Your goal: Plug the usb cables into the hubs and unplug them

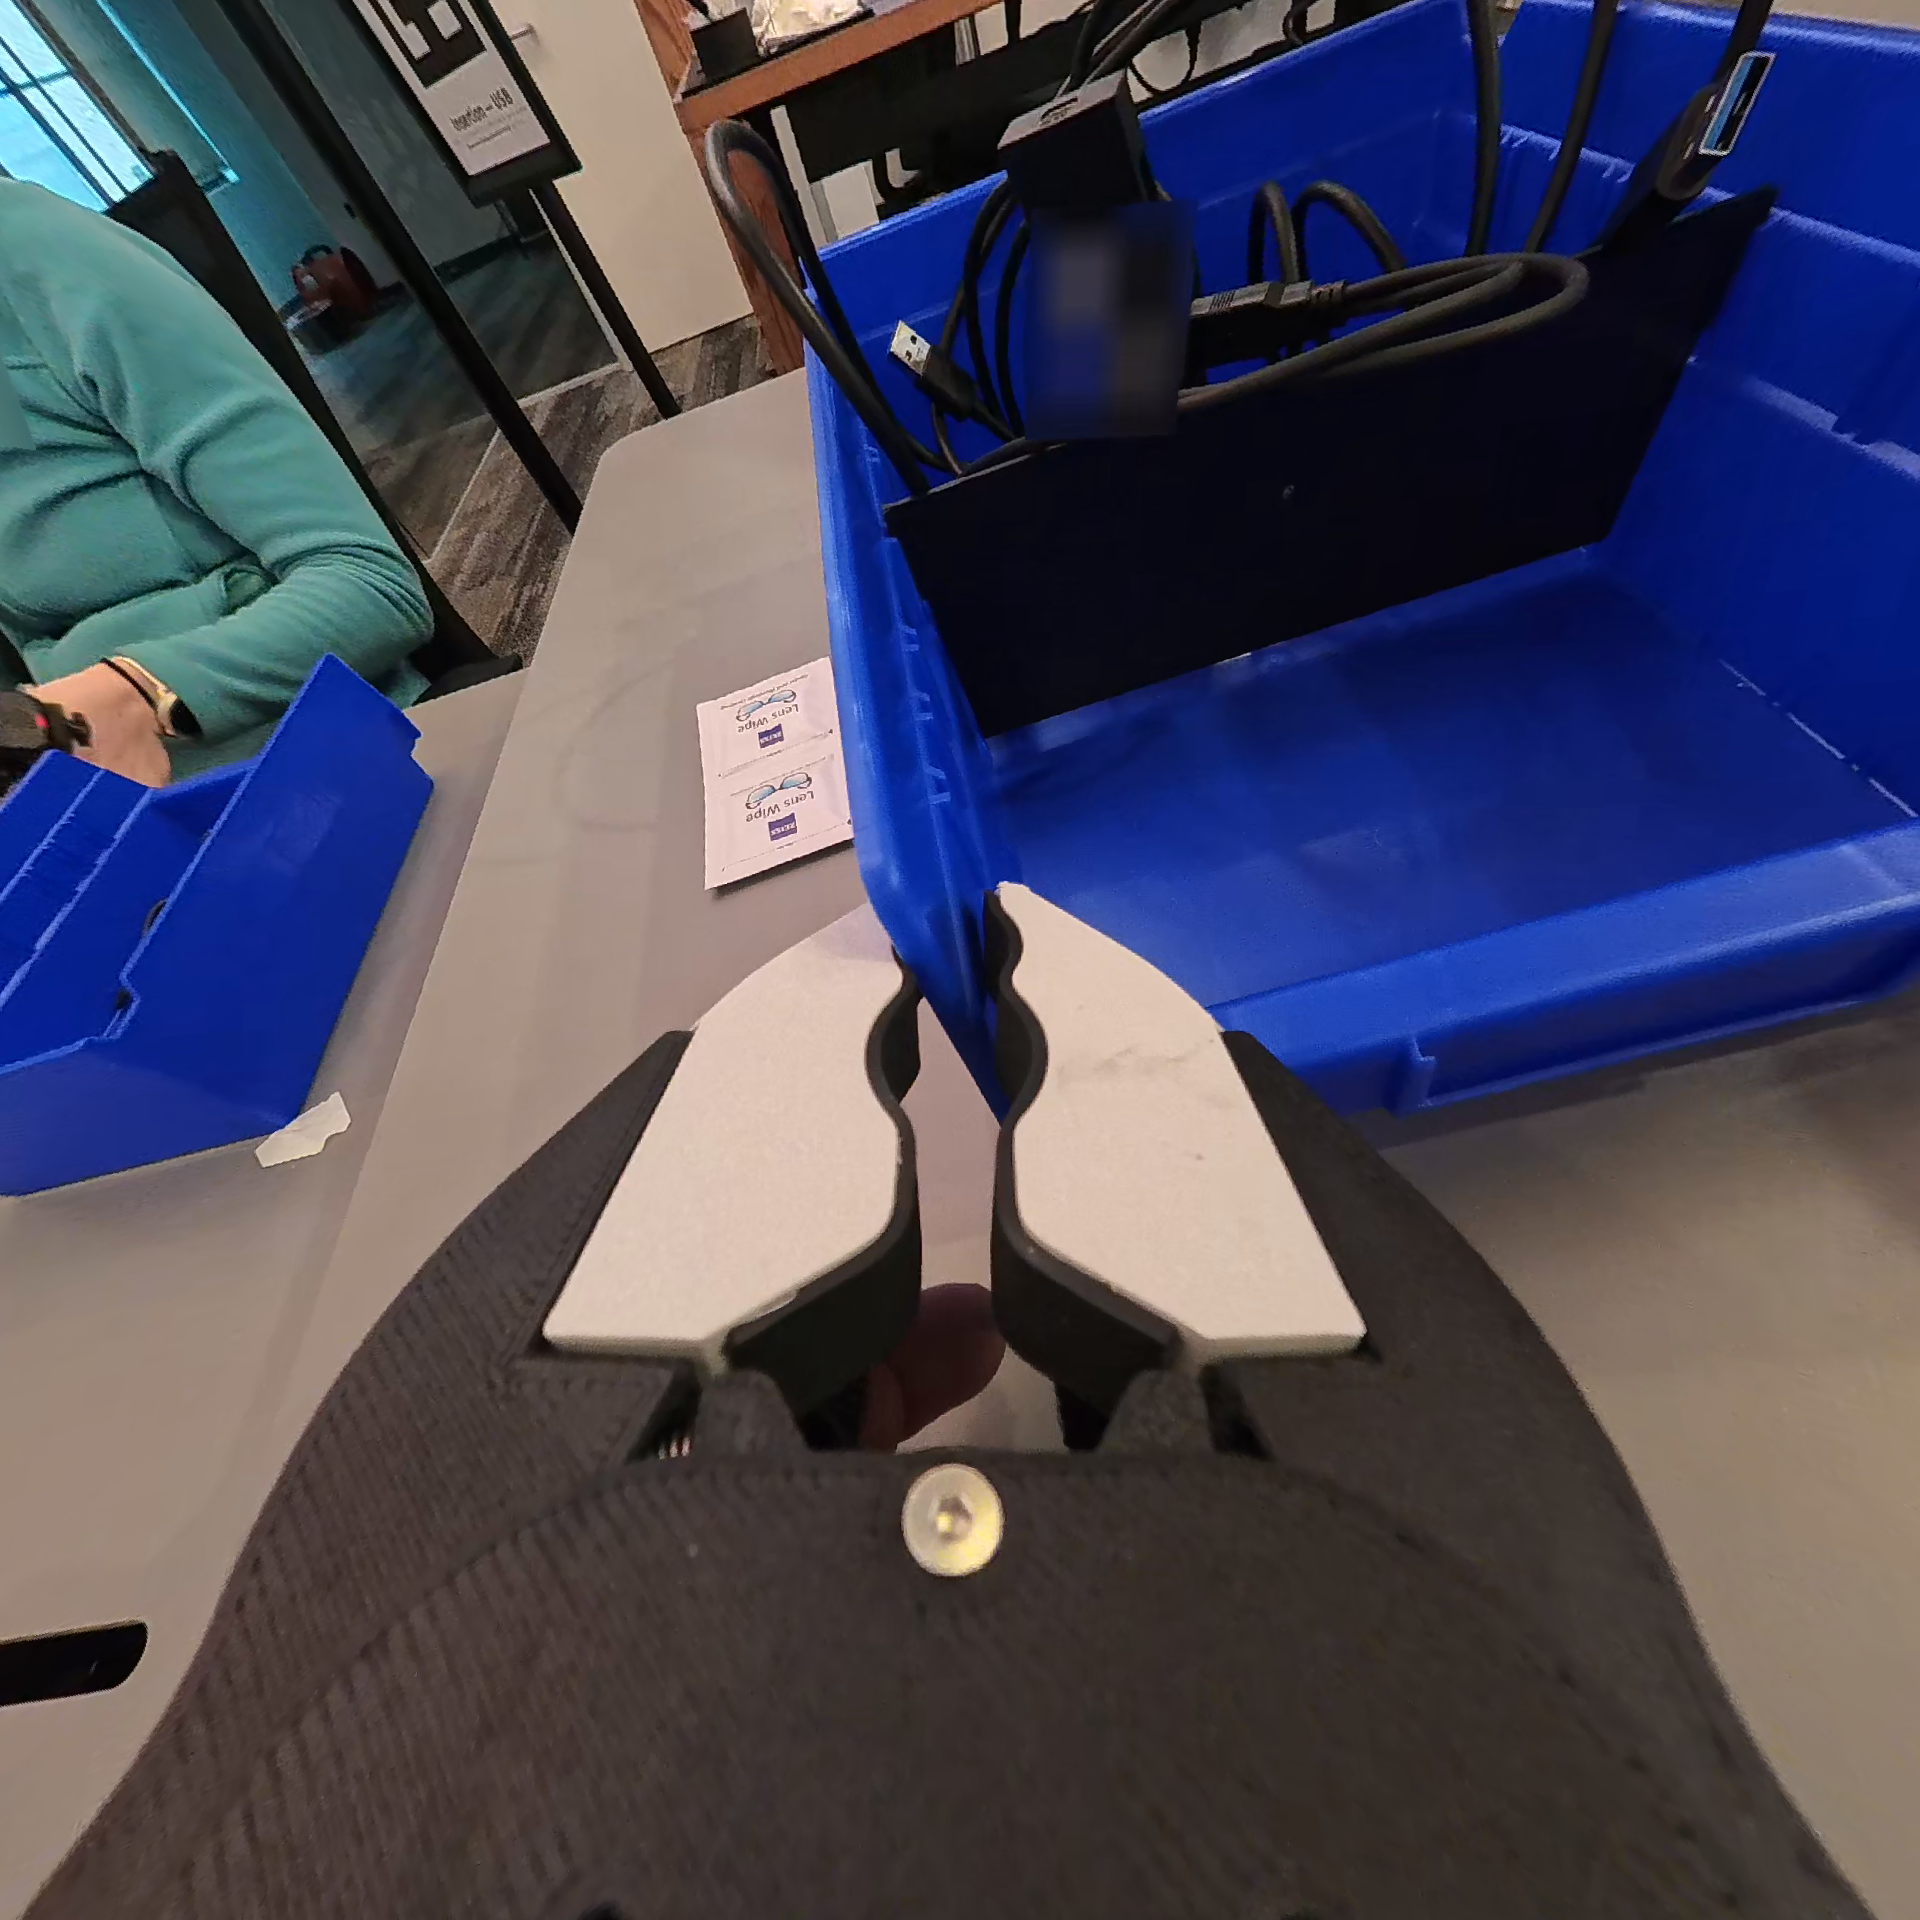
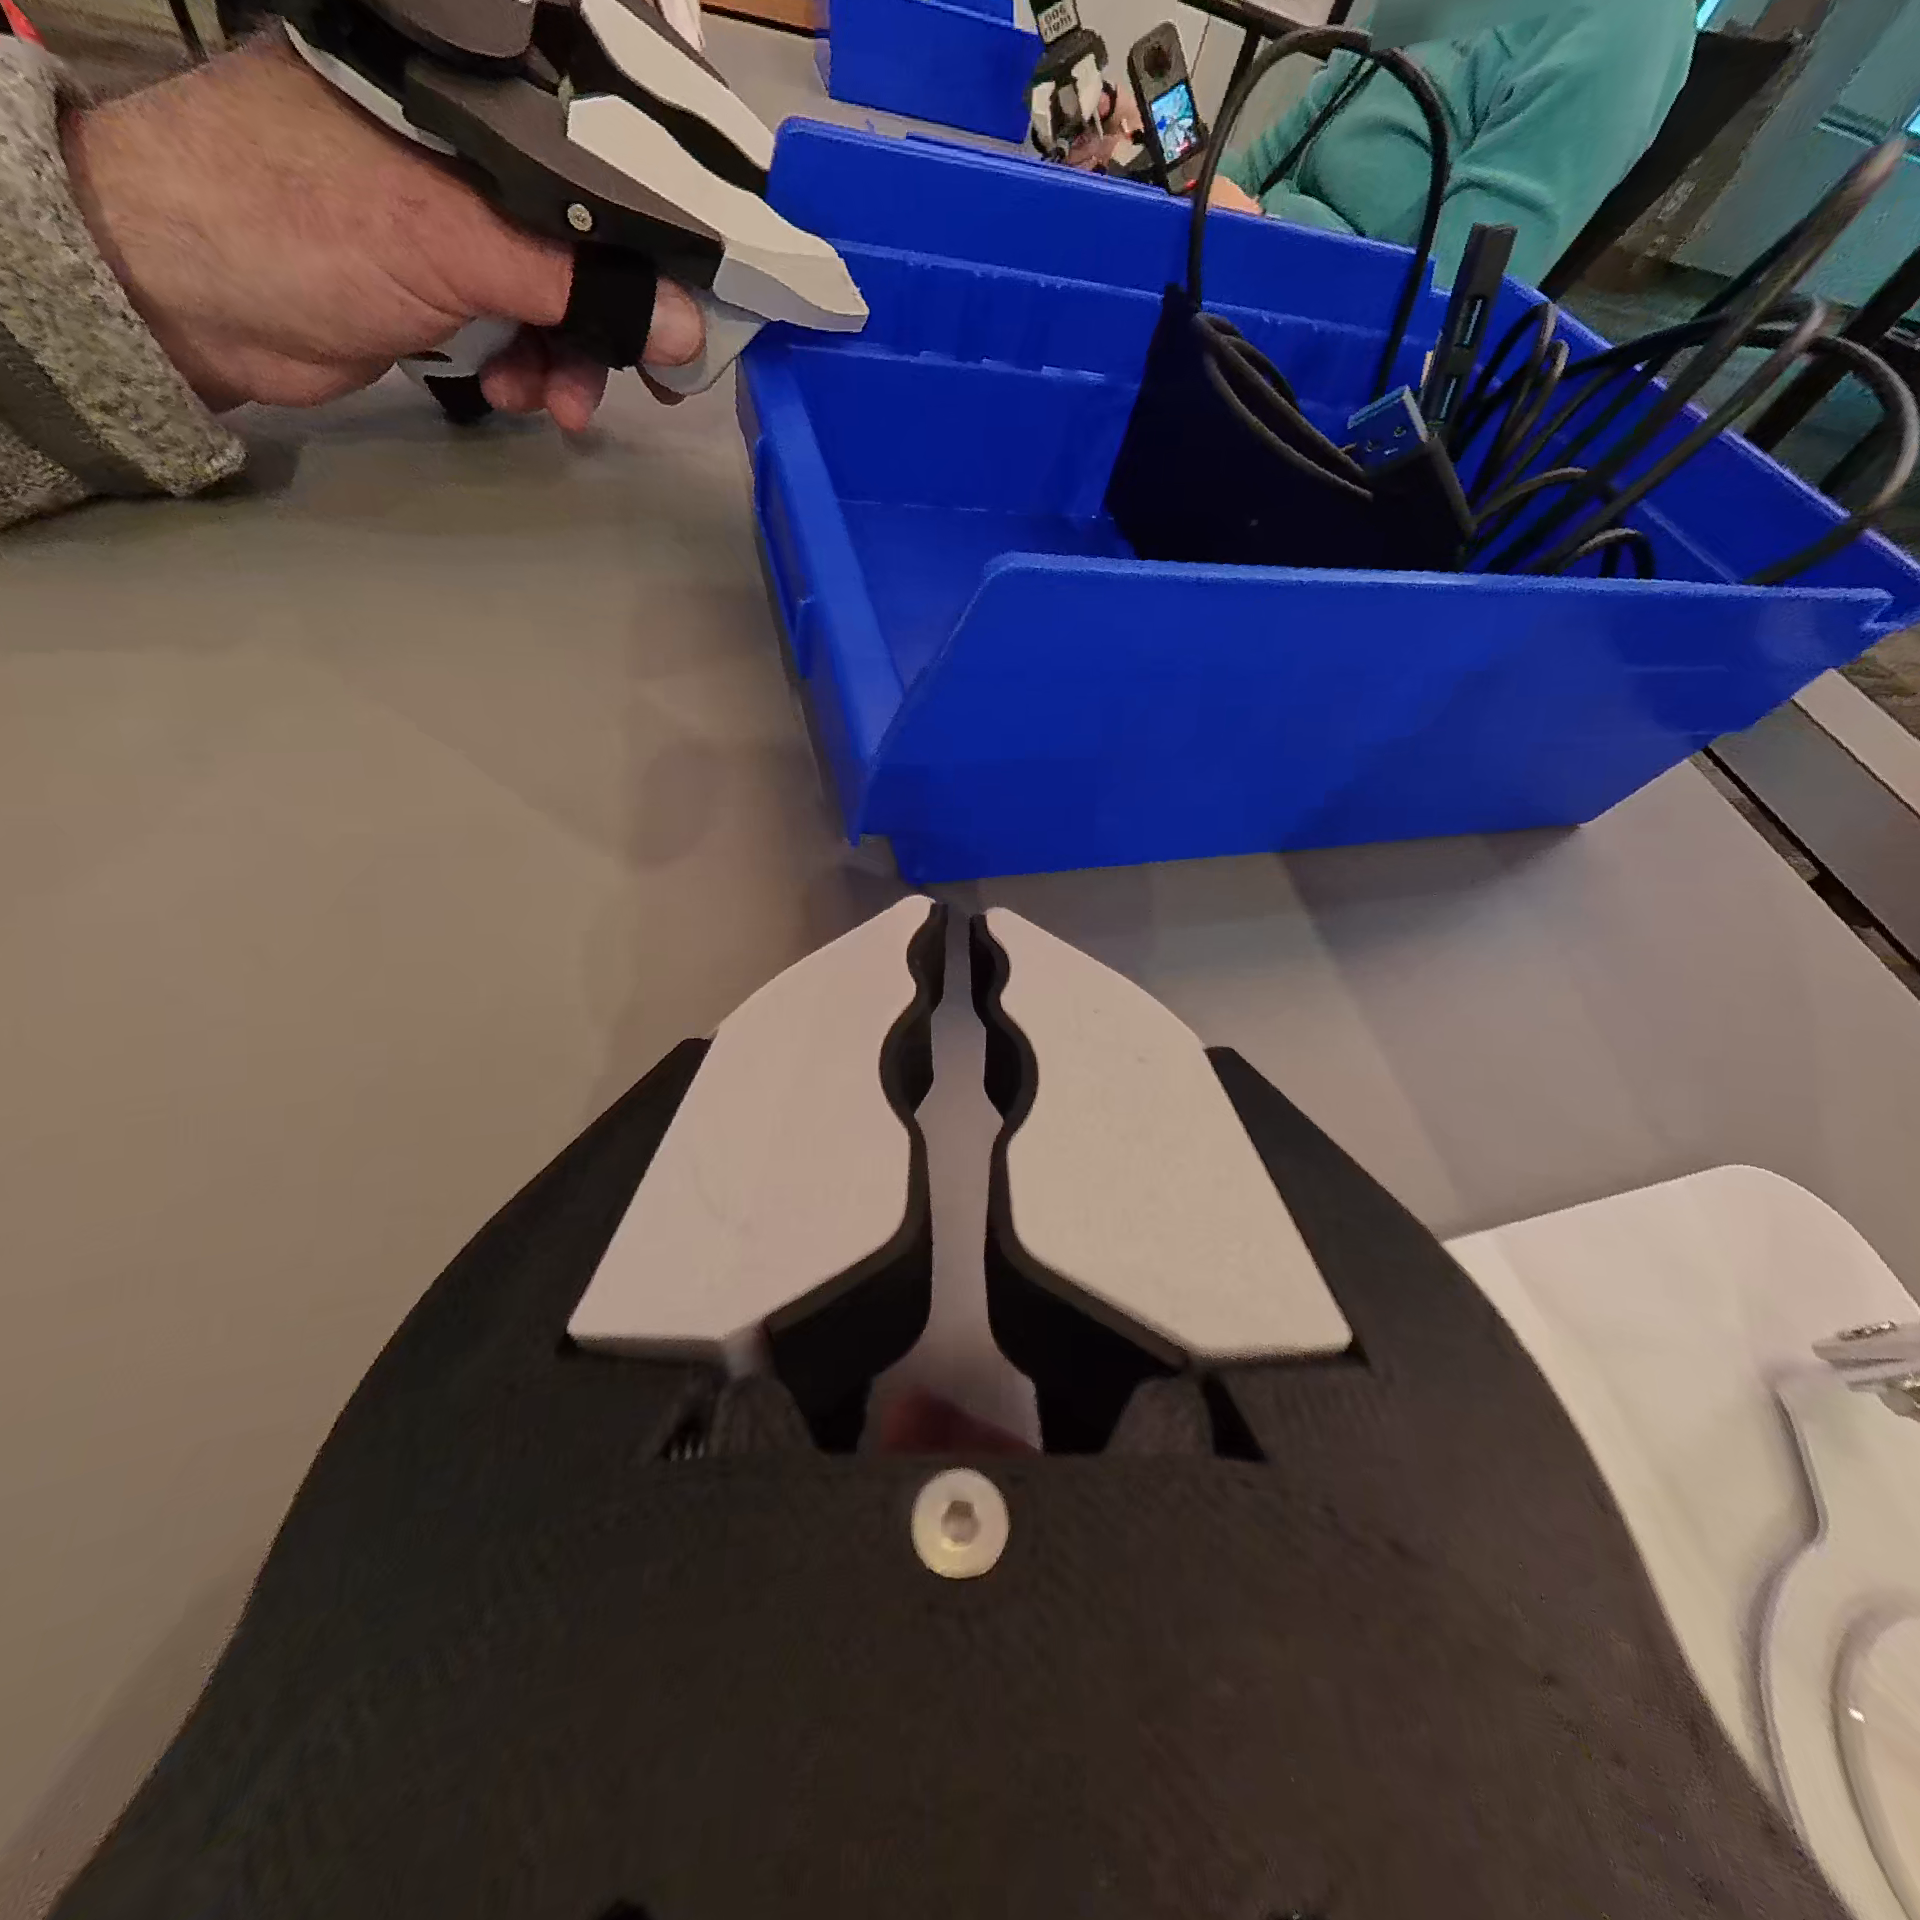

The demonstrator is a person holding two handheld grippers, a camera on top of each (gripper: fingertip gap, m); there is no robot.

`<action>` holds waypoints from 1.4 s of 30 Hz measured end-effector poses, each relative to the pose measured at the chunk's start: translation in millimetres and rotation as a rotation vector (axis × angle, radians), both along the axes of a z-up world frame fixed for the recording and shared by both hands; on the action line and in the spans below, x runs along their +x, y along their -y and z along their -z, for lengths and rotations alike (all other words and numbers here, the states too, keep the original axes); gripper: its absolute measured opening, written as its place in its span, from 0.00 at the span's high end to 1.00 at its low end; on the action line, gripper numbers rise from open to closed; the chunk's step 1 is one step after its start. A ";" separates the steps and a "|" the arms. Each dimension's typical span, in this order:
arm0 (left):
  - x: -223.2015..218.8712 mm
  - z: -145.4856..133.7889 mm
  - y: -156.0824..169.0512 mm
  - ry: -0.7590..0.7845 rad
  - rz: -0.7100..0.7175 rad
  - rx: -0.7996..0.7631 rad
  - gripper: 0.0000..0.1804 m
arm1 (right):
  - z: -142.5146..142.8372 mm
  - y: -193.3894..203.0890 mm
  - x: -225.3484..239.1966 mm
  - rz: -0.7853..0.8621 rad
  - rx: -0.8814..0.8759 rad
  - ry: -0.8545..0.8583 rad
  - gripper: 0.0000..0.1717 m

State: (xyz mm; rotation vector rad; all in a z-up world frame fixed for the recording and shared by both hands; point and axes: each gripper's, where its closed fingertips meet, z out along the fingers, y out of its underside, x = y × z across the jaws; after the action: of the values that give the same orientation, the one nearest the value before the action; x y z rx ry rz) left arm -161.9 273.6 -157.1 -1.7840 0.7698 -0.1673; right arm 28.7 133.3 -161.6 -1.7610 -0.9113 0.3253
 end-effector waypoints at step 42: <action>-0.3 0.1 0.4 -0.034 -0.018 0.034 0.95 | -2.9 4.4 23.1 0.026 0.025 -0.001 0.90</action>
State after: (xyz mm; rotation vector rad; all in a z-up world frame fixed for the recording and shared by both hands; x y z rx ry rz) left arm -162.2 273.2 -157.2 -1.7650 0.7766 -0.1118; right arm 51.8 128.9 -158.7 -1.7480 -0.8878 0.2968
